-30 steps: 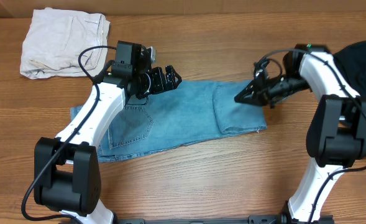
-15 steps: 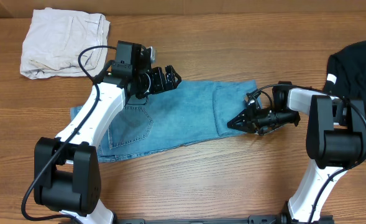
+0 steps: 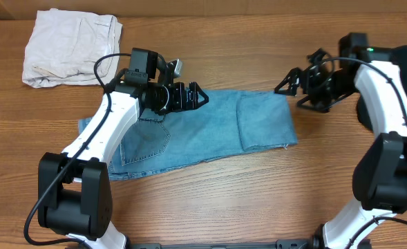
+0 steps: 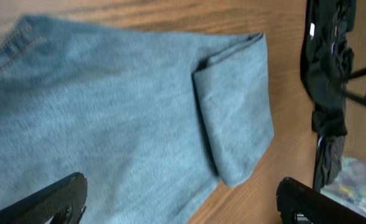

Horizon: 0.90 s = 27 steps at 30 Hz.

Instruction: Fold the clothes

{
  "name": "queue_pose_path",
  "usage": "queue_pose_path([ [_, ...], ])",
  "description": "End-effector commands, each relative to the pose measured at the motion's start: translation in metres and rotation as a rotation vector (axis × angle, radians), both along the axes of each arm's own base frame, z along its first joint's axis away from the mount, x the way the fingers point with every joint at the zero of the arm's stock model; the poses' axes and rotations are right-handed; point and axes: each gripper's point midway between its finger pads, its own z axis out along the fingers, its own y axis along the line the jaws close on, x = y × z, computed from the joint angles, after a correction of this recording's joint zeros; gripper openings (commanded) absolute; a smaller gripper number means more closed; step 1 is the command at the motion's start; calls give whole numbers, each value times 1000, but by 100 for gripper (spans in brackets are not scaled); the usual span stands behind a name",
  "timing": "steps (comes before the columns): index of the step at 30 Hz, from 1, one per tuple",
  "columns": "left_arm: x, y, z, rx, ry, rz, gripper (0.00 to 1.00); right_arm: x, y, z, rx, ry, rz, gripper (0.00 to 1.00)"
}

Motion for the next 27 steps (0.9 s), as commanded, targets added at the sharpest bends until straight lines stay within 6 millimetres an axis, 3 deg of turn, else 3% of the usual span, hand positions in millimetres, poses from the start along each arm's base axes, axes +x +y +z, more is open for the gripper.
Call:
queue_pose_path([
  [1,-13,-13,14,-8,-19,-60,100,0,-44,-25,-151,36,-67,100],
  [3,-15,-12,11,10,-12,-58,100,-1,-51,-33,-154,42,-78,99],
  [7,-11,-6,6,52,-4,-13,100,-3,-54,-45,-158,40,-81,81],
  [13,-11,-5,6,55,-2,-11,100,-12,-45,-65,-168,50,-39,75],
  [15,-11,-5,6,55,-3,-11,100,-15,-43,-75,-163,52,-38,59],
  [16,-11,-5,6,55,-3,-11,100,-18,-39,-82,-139,52,-41,57],
  [27,-10,-6,6,53,-8,-11,100,-31,-12,-112,-110,41,14,58],
])
